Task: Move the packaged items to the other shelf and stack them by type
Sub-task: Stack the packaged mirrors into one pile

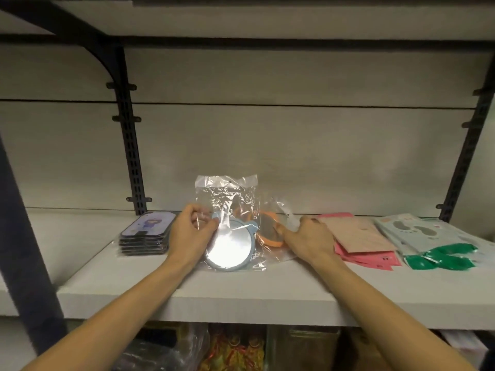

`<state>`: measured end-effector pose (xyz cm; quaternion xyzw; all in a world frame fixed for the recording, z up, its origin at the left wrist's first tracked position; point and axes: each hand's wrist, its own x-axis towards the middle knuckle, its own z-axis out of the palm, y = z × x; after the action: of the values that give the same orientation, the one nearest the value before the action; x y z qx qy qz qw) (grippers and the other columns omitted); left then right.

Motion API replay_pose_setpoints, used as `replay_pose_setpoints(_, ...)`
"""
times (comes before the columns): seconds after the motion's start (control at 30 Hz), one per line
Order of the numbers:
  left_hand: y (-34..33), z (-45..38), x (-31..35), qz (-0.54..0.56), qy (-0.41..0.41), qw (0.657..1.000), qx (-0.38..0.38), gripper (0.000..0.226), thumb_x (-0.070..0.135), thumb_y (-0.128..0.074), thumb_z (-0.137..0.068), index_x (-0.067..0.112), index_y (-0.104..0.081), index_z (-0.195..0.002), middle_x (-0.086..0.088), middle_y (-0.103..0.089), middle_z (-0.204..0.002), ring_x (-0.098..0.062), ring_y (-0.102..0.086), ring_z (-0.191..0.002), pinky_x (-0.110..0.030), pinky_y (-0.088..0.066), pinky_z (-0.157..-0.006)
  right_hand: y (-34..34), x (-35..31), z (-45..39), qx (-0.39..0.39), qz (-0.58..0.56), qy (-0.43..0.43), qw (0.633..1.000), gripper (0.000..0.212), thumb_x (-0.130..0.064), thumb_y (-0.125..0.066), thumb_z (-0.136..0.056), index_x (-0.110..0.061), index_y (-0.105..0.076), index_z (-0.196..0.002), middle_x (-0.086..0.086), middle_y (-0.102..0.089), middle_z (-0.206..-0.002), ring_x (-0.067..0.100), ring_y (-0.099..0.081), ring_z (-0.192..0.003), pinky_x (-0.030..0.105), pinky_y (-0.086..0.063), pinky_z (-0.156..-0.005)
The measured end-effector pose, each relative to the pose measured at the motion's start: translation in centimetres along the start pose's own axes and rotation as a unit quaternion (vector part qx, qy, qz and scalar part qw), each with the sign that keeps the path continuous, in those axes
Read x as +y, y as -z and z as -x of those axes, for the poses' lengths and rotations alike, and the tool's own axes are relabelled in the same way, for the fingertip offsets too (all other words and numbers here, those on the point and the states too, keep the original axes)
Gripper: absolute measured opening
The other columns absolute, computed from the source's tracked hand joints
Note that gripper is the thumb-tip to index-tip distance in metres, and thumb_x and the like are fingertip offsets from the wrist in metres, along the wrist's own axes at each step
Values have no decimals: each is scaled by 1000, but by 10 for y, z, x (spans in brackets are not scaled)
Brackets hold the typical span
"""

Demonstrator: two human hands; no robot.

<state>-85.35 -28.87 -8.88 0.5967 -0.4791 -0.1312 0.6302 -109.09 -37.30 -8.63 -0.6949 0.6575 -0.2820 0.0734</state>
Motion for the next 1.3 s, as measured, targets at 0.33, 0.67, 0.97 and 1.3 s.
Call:
replay_pose_setpoints(0.33, 4, 5, 3, -37, -12, 999, 9, 23, 30, -80, -81, 29, -61, -93, 8, -70, -86, -18, -67, -83, -46, -56, -79, -1, 0, 8, -51, 47, 14, 998, 90, -86, -30, -84, -9, -73, -104, 17, -61, -122, 37, -49, -126, 43, -36, -105)
replay_pose_setpoints(0.67, 5, 6, 1, -57, -7, 998, 0, 19, 36, -80, -83, 25, -67, -91, 4, -72, -89, -16, -69, -83, -48, -59, -81, -8, 1, 3, -54, -199, 39, 978, 39, -56, -66, -84, -27, -66, -109, 2, -70, -102, 30, -64, -104, 41, -50, -89)
replay_pose_setpoints(0.97, 1, 12, -1, -87, 36, 995, -25, 33, 40, -80, -83, 24, -65, -107, 1, -71, -87, -15, -71, -83, -46, -58, -85, 4, 10, 1, 58, -366, 10, 929, 40, -21, -67, -87, -22, -61, -127, 6, -69, -115, 27, -64, -103, 34, -49, -87)
replay_pose_setpoints(1.3, 3, 10, 0, -116, 65, 991, -16, 41, 41, -79, -84, 22, -63, -116, 6, -67, -82, -14, -68, -85, -44, -56, -90, 25, 2, 7, 147, -507, 57, 848, 55, 0, -66, -87, -15, -51, -138, -6, -59, -125, 8, -56, -116, 21, -47, -100)
